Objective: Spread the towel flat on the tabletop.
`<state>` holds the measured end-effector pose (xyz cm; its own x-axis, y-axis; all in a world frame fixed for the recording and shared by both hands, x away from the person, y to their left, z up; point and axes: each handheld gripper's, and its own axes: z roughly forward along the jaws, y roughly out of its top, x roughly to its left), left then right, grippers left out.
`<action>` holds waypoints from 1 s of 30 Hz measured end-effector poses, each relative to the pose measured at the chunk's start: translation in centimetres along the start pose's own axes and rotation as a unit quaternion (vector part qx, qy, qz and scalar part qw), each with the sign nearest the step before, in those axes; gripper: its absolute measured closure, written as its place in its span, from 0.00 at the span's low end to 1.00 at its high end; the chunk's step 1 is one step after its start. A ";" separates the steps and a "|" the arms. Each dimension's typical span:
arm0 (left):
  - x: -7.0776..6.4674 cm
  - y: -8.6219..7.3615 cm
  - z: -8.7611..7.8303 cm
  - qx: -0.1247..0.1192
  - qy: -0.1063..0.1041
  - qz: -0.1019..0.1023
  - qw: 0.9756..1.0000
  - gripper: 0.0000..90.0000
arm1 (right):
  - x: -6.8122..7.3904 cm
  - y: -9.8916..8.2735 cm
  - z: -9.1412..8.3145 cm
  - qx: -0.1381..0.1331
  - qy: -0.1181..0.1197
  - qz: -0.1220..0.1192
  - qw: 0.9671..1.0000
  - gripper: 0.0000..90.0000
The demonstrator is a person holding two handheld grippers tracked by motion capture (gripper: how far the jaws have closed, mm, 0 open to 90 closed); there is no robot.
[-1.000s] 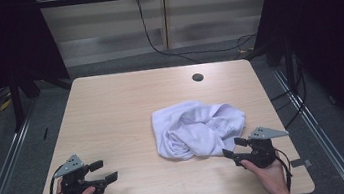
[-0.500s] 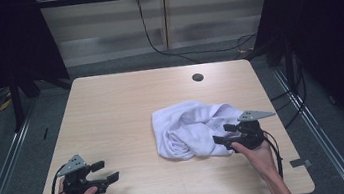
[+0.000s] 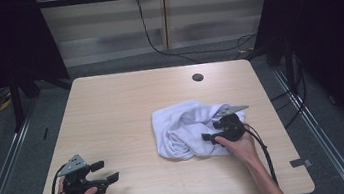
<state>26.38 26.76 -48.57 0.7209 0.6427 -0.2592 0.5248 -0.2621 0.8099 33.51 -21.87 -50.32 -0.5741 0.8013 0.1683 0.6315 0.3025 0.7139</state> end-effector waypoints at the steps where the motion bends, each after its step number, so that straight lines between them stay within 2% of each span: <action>1: 0.0 0.0 -0.1 -0.005 -0.014 -0.012 1.000 0.22 | 0.0 0.0 0.0 0.000 0.000 0.000 1.000 0.31; 2: 0.1 0.0 -0.1 -0.010 -0.026 -0.023 0.999 0.23 | 0.2 -0.1 0.1 -0.004 -0.007 -0.001 1.000 0.33; 3: 0.0 0.0 -0.1 -0.010 -0.028 -0.024 0.999 0.23 | 0.2 -0.1 0.2 0.000 -0.002 0.000 1.000 0.40; 5: -0.2 0.0 0.0 -0.005 -0.017 -0.010 1.000 0.23 | 0.6 -0.2 0.2 0.001 -0.014 -0.011 1.000 0.50; 7: -0.3 0.0 0.0 0.001 -0.007 0.001 1.000 0.23 | 1.1 -0.3 0.2 0.000 0.005 -0.015 1.000 0.71; 8: -0.3 0.0 0.0 0.001 -0.009 0.000 1.000 0.23 | 1.1 -0.3 0.2 0.000 0.005 -0.015 1.000 0.71; 9: -0.3 0.0 0.0 0.000 -0.010 0.001 1.000 0.23 | 1.2 -0.4 0.2 0.000 0.015 -0.013 1.000 0.80; 10: -0.4 0.0 0.0 -0.001 -0.008 0.002 1.000 0.23 | 1.3 -0.4 0.2 0.001 0.020 -0.012 1.000 0.82; 12: -0.4 0.0 0.0 -0.001 -0.005 0.004 1.000 0.23 | 1.4 -0.4 0.2 0.003 0.023 -0.008 1.000 0.84; 16: -0.4 0.1 0.1 0.005 -0.002 0.006 1.000 0.24 | 2.1 -0.5 0.4 0.001 0.031 -0.023 0.999 0.87; 20: -0.5 0.1 0.3 0.005 -0.002 0.006 1.000 0.24 | 3.6 -0.5 0.9 0.000 0.051 -0.038 0.998 0.88; 22: -0.5 0.2 0.2 0.003 -0.005 0.002 1.000 0.25 | 3.9 -0.4 1.0 0.001 0.055 -0.043 0.998 0.88; 24: -0.6 0.3 0.1 0.006 0.002 0.009 1.000 0.26 | 4.8 -0.4 1.3 -0.002 0.060 -0.050 0.997 0.88; 26: -0.6 0.3 0.0 -0.002 -0.004 0.002 1.000 0.27 | 6.2 -0.2 1.9 0.001 0.083 -0.063 0.995 0.88; 27: -0.6 0.4 -0.1 -0.004 -0.002 0.002 1.000 0.27 | 6.2 -0.2 1.9 0.001 0.083 -0.063 0.995 0.88; 30: -0.5 0.4 -0.2 -0.007 -0.003 -0.004 1.000 0.27 | 7.4 0.1 2.6 0.002 0.105 -0.075 0.992 0.88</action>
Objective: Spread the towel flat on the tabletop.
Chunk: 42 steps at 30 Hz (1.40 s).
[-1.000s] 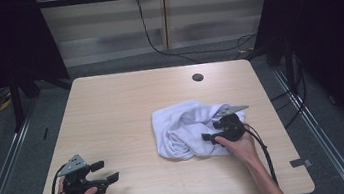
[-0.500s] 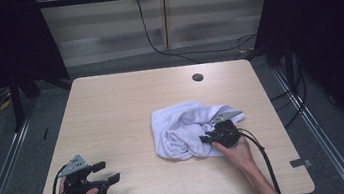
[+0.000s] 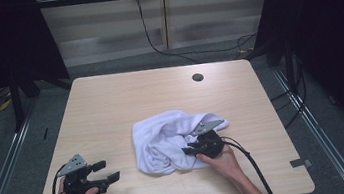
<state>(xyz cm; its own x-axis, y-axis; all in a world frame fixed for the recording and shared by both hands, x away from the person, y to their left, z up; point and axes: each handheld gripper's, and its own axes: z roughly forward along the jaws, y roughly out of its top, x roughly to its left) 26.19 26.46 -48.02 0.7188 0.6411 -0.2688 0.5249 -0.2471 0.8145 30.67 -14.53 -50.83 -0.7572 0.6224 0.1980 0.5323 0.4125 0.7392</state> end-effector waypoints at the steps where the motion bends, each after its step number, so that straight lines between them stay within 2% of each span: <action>1: 0.0 0.1 0.0 0.001 0.002 0.001 1.000 0.27 | 0.4 0.2 0.2 0.003 0.005 -0.005 1.000 0.88; 3: 0.0 0.3 0.0 -0.003 0.004 0.000 1.000 0.27 | 1.6 0.4 0.9 0.007 0.024 -0.021 0.999 0.88; 5: -0.2 0.6 0.1 -0.004 0.006 0.005 1.000 0.28 | 2.0 0.5 1.0 0.010 0.031 -0.028 0.999 0.88; 6: -0.4 0.8 0.2 -0.004 0.005 0.006 1.000 0.28 | 3.0 0.6 1.3 0.018 0.043 -0.041 0.998 0.87; 7: -0.5 1.0 0.3 -0.004 0.003 0.008 1.000 0.28 | 3.0 0.6 1.3 0.018 0.043 -0.041 0.998 0.87; 9: -0.8 1.6 0.7 -0.003 0.005 0.018 1.000 0.29 | 4.1 0.7 1.5 0.025 0.058 -0.054 0.997 0.85; 10: -1.0 1.9 0.9 0.000 0.006 0.028 1.000 0.29 | 4.1 0.7 1.5 0.025 0.058 -0.054 0.997 0.85; 12: -1.1 2.8 1.4 -0.001 -0.003 0.035 0.999 0.30 | 4.4 0.7 1.3 0.032 0.058 -0.057 0.996 0.79; 13: -1.1 3.2 1.7 -0.001 -0.003 0.037 0.999 0.31 | 4.5 0.7 1.2 0.031 0.061 -0.058 0.996 0.72; 14: -1.1 3.6 2.0 -0.002 -0.006 0.038 0.999 0.31 | 4.4 0.8 0.9 0.028 0.060 -0.054 0.996 0.65; 16: -0.9 4.5 2.7 -0.001 -0.010 0.042 0.999 0.32 | 4.3 1.0 0.1 0.016 0.061 -0.047 0.997 0.61; 19: -0.6 5.6 4.0 -0.006 -0.024 0.038 0.999 0.35 | 3.7 1.5 -1.8 -0.010 0.042 -0.036 0.998 0.57; 20: -0.5 5.9 4.4 -0.009 -0.027 0.035 0.999 0.41 | 3.0 1.6 -3.4 -0.029 0.013 -0.025 0.999 0.56; 21: -0.4 6.2 4.9 -0.008 -0.029 0.031 0.999 0.41 | 3.0 1.6 -3.4 -0.029 0.013 -0.025 0.999 0.56; 22: -0.3 6.5 5.4 -0.006 -0.026 0.029 0.999 0.41 | 2.4 1.6 -4.1 -0.039 0.004 -0.021 0.999 0.58; 23: -0.3 6.8 5.9 -0.008 -0.029 0.025 0.999 0.41 | 1.8 1.5 -4.6 -0.044 -0.007 -0.014 0.999 0.58; 24: -0.3 7.2 6.4 -0.002 -0.037 0.026 0.999 0.41 | 0.8 1.3 -4.9 -0.035 -0.028 -0.011 0.999 0.57; 26: -0.7 7.9 7.1 -0.011 -0.033 0.038 0.999 0.41 | 0.4 1.1 -4.8 -0.028 -0.034 -0.007 0.999 0.54; 27: -0.7 8.1 7.5 -0.011 -0.043 0.038 0.998 0.41 | 0.1 0.9 -4.6 -0.026 -0.033 -0.002 0.999 0.52; 28: -0.8 8.2 8.0 -0.008 -0.053 0.037 0.998 0.33 | -0.4 0.4 -4.1 -0.019 -0.030 0.002 0.999 0.48; 29: -1.0 8.1 8.7 -0.003 -0.052 0.041 0.998 0.33 | -0.4 0.4 -4.1 -0.019 -0.030 0.002 0.999 0.48; 30: -1.2 7.8 9.4 0.007 -0.049 0.045 0.998 0.27 | -0.6 -0.1 -3.4 -0.011 -0.041 0.003 0.999 0.44; 32: -1.5 7.0 10.8 0.034 -0.047 0.049 0.997 0.27 | -0.7 -0.3 -3.2 -0.008 -0.042 0.005 0.999 0.44; 33: -1.7 6.6 11.3 0.048 -0.042 0.055 0.996 0.31 | -0.7 -0.5 -2.9 -0.005 -0.045 0.007 0.999 0.43; 35: -1.8 5.8 11.8 0.062 -0.031 0.061 0.996 0.58 | -0.7 -1.1 -2.6 0.010 -0.054 0.004 0.998 0.47; 36: -1.8 5.5 11.8 0.075 -0.029 0.064 0.995 0.58 | -0.7 -1.1 -2.6 0.010 -0.054 0.004 0.998 0.47; 37: -1.7 5.3 11.6 0.079 -0.025 0.063 0.995 0.62 | -0.7 -1.3 -2.5 0.010 -0.056 0.007 0.998 0.48; 38: -1.7 5.3 11.3 0.082 -0.031 0.060 0.994 0.67 | -0.5 -1.3 -2.6 0.012 -0.061 0.001 0.998 0.57; 39: -1.6 5.0 10.3 0.089 -0.048 0.061 0.993 0.69 | -0.5 -1.4 -2.7 0.014 -0.060 -0.001 0.998 0.63; 40: -1.6 5.0 10.3 0.089 -0.048 0.061 0.993 0.70 | -0.5 -1.4 -2.7 0.014 -0.060 -0.001 0.998 0.63; 41: -1.6 4.6 9.7 0.092 -0.054 0.061 0.992 0.70 | -0.4 -1.6 -2.8 0.010 -0.069 -0.001 0.998 0.71; 42: -1.6 4.0 9.1 0.096 -0.060 0.060 0.992 0.70 | -0.4 -1.6 -2.8 0.010 -0.069 -0.001 0.998 0.71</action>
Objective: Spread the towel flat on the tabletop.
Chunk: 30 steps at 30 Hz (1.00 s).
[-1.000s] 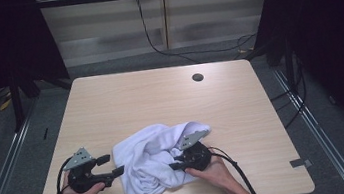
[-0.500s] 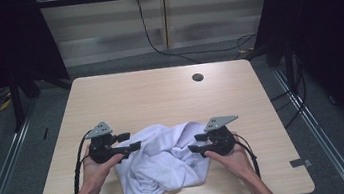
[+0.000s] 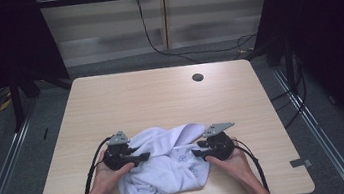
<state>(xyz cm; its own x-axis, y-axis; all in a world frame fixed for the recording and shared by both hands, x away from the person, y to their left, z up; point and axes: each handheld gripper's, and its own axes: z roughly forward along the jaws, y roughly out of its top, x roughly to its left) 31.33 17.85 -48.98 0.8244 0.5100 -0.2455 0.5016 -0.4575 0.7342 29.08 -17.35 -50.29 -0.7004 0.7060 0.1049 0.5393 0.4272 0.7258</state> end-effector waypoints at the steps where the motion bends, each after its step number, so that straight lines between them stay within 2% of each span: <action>1: -0.1 -0.7 -0.5 -0.001 -0.008 -0.003 1.000 0.69 | 0.1 -0.1 -0.1 0.002 -0.008 -0.010 1.000 0.78; 3: -0.5 -1.9 -1.6 -0.004 -0.022 -0.011 1.000 0.69 | 0.1 -0.1 -0.1 0.003 -0.007 -0.008 1.000 0.81; 5: -1.0 -2.5 -2.4 -0.007 -0.023 -0.005 1.000 0.70 | 0.1 0.2 0.0 0.005 -0.008 -0.002 1.000 0.87; 9: -1.3 -2.6 -3.2 -0.014 -0.043 -0.008 0.999 0.65 | -0.1 0.6 0.3 0.004 -0.011 0.003 1.000 0.89; 10: -1.2 -2.3 -3.2 -0.019 -0.043 -0.011 0.999 0.56 | -0.1 0.9 0.6 0.001 -0.010 0.008 1.000 0.89; 11: -1.1 -1.9 -3.2 -0.023 -0.043 -0.012 0.999 0.56 | -0.1 0.9 0.6 0.001 -0.010 0.008 1.000 0.89; 15: -0.5 0.3 -2.9 -0.050 -0.030 -0.012 0.998 0.43 | -0.2 1.1 1.0 -0.003 -0.005 0.007 1.000 0.89; 17: -0.1 1.5 -2.4 -0.062 -0.034 -0.017 0.997 0.40 | -0.1 1.1 0.9 -0.003 -0.004 0.005 1.000 0.89; 19: 0.4 2.5 -1.5 -0.062 -0.032 -0.023 0.997 0.38 | 0.0 1.1 1.0 -0.004 -0.003 0.005 1.000 0.89; 20: 0.7 2.7 -0.9 -0.061 -0.033 -0.032 0.997 0.37 | 0.0 1.1 1.0 -0.005 -0.001 0.005 1.000 0.89; 22: 0.8 2.9 0.3 -0.045 -0.027 -0.031 0.998 0.36 | 0.0 1.1 1.0 -0.005 -0.001 0.004 1.000 0.89; 24: 0.9 2.6 1.4 -0.023 -0.036 -0.028 0.999 0.33 | 0.0 1.1 1.0 -0.005 0.000 0.005 1.000 0.89; 26: 0.8 2.2 2.2 0.001 -0.031 -0.029 0.999 0.30 | -0.1 1.0 1.0 -0.006 0.002 0.008 1.000 0.89; 28: 0.8 2.0 2.7 0.013 -0.030 -0.028 0.999 0.31 | -0.1 1.0 1.1 -0.006 0.002 0.008 1.000 0.89; 29: 0.8 1.9 2.8 0.018 -0.028 -0.022 0.999 0.51 | 0.0 1.0 1.1 -0.006 -0.001 0.010 1.000 0.89; 30: 0.8 1.8 2.9 0.021 -0.040 -0.022 0.999 0.51 | 0.0 1.0 1.1 -0.006 -0.001 0.010 1.000 0.89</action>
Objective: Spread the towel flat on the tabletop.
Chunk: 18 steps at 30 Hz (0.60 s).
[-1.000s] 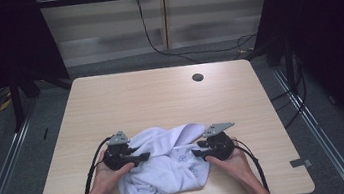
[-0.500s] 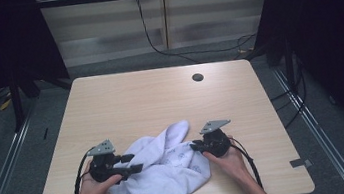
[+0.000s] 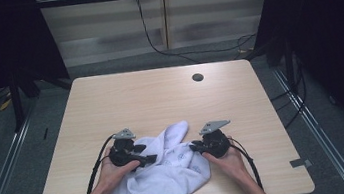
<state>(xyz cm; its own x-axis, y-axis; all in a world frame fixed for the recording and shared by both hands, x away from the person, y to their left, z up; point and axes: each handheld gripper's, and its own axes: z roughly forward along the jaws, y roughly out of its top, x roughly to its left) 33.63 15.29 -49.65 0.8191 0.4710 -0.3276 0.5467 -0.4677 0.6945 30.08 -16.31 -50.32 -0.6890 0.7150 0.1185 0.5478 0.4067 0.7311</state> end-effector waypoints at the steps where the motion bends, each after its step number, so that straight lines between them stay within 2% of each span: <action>1: -0.1 -0.1 0.0 -0.001 -0.005 0.004 1.000 0.60 | 0.1 0.0 0.0 -0.002 0.001 0.001 1.000 0.89; 3: -0.3 -0.1 -0.3 -0.002 -0.011 0.010 1.000 0.78 | 0.3 0.0 -0.1 0.002 0.001 -0.001 1.000 0.89; 4: -0.5 0.0 -0.6 -0.010 -0.007 0.011 1.000 0.78 | 0.3 0.0 -0.1 0.002 0.001 -0.001 1.000 0.89; 5: -0.5 0.0 -1.0 -0.018 -0.007 0.011 1.000 0.83 | 0.2 0.0 -0.1 0.000 0.002 0.000 1.000 0.89; 8: -0.2 0.3 -3.0 -0.062 -0.001 0.003 0.998 0.87 | 0.0 0.1 -0.6 -0.010 0.000 0.009 1.000 0.90; 9: 0.1 0.4 -4.6 -0.095 0.008 -0.007 0.995 0.88 | -0.4 0.4 -1.4 -0.024 -0.006 0.015 1.000 0.90; 10: 0.1 0.4 -4.6 -0.095 0.008 -0.007 0.995 0.88 | -0.4 0.4 -1.4 -0.024 -0.006 0.015 1.000 0.90; 11: 0.3 0.4 -5.4 -0.109 0.008 -0.012 0.994 0.88 | -0.9 0.6 -2.4 -0.039 -0.015 0.020 0.999 0.90; 13: 0.7 0.2 -7.0 -0.133 0.020 -0.020 0.991 0.88 | -1.1 0.6 -2.9 -0.043 -0.021 0.023 0.999 0.90; 14: 0.9 0.1 -7.7 -0.142 0.023 -0.026 0.989 0.89 | -1.8 0.9 -4.1 -0.058 -0.034 0.033 0.997 0.90; 15: 1.0 0.1 -8.4 -0.153 0.030 -0.027 0.987 0.89 | -1.8 0.9 -4.1 -0.058 -0.034 0.033 0.997 0.90; 16: 1.3 0.2 -9.8 -0.171 0.037 -0.028 0.984 0.89 | -2.4 1.2 -5.3 -0.076 -0.045 0.040 0.995 0.91; 17: 1.3 0.2 -9.8 -0.171 0.037 -0.028 0.984 0.89 | -2.4 1.2 -5.3 -0.076 -0.045 0.040 0.995 0.91; 18: 1.3 0.3 -10.5 -0.182 0.040 -0.029 0.982 0.89 | -2.7 1.3 -5.8 -0.083 -0.050 0.043 0.994 0.91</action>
<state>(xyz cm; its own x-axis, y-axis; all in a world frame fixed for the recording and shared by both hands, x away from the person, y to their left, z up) 33.05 23.66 -43.18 0.7641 0.5528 -0.3325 0.4822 -0.1470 0.8636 29.87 -21.05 -45.80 -0.5881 0.7993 0.1239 0.5115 0.2488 0.8225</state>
